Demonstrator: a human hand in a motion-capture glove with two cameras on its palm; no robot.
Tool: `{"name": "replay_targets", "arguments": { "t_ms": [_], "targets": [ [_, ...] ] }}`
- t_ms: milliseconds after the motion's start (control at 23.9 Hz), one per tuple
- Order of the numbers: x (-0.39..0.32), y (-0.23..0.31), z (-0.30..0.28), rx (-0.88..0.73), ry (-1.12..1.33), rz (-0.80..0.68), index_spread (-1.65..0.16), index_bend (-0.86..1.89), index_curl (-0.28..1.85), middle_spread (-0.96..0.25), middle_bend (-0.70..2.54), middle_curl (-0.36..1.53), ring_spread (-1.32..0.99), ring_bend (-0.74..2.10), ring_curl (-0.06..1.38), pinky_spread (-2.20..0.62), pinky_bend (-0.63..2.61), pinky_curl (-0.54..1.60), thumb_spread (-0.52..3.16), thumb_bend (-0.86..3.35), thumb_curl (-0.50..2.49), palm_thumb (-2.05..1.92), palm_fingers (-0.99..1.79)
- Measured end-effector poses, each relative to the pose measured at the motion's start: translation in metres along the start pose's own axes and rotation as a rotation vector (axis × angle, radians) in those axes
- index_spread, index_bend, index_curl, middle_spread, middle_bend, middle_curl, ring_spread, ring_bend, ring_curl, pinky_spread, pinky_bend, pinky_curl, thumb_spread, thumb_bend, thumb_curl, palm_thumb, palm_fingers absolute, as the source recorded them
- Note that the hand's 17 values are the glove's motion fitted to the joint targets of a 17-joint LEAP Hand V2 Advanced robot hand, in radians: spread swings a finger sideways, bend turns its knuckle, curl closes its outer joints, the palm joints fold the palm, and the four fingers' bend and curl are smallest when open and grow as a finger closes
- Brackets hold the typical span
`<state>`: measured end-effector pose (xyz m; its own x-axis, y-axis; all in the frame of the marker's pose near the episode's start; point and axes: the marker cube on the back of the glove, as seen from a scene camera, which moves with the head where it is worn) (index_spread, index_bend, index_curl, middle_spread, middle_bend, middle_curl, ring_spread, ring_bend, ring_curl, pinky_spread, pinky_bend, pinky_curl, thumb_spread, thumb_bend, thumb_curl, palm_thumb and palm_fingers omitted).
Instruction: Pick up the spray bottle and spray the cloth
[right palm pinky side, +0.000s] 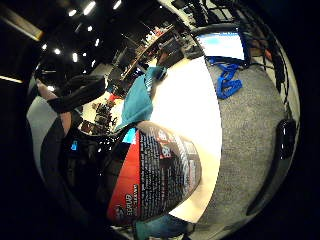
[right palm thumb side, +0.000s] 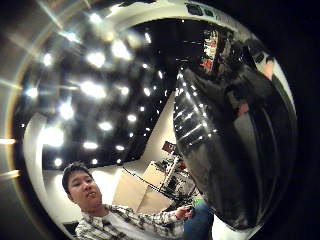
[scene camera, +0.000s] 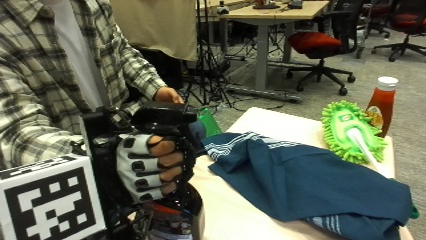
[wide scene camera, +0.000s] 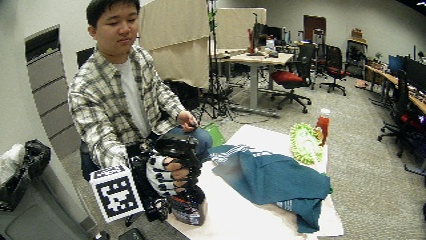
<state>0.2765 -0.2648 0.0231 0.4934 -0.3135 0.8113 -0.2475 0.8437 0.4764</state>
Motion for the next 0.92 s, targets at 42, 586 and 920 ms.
{"name": "replay_targets", "arguments": {
  "t_ms": [42, 586, 920],
  "targets": [
    [0.000, 0.000, 0.001, -0.002, -0.002, 0.000, -0.21, 0.25, 0.32, -0.06, 0.40, 0.45, -0.15, 0.54, 0.41, -0.07, 0.38, 0.37, 0.53, -0.03, 0.63, 1.11, 1.22],
    [-0.017, -0.009, 0.025, -0.131, -0.021, 0.059, -0.20, 0.40, 0.44, -0.09, 0.57, 0.52, -0.21, 0.56, 0.45, -0.16, 0.35, 0.38, 0.23, -0.03, 0.69, 1.11, 1.38],
    [-0.017, -0.012, 0.026, -0.166, -0.023, 0.058, -0.19, 0.43, 0.49, -0.09, 0.60, 0.54, -0.21, 0.59, 0.47, -0.17, 0.38, 0.41, 0.10, -0.03, 0.71, 1.10, 1.36]
  ]
}}
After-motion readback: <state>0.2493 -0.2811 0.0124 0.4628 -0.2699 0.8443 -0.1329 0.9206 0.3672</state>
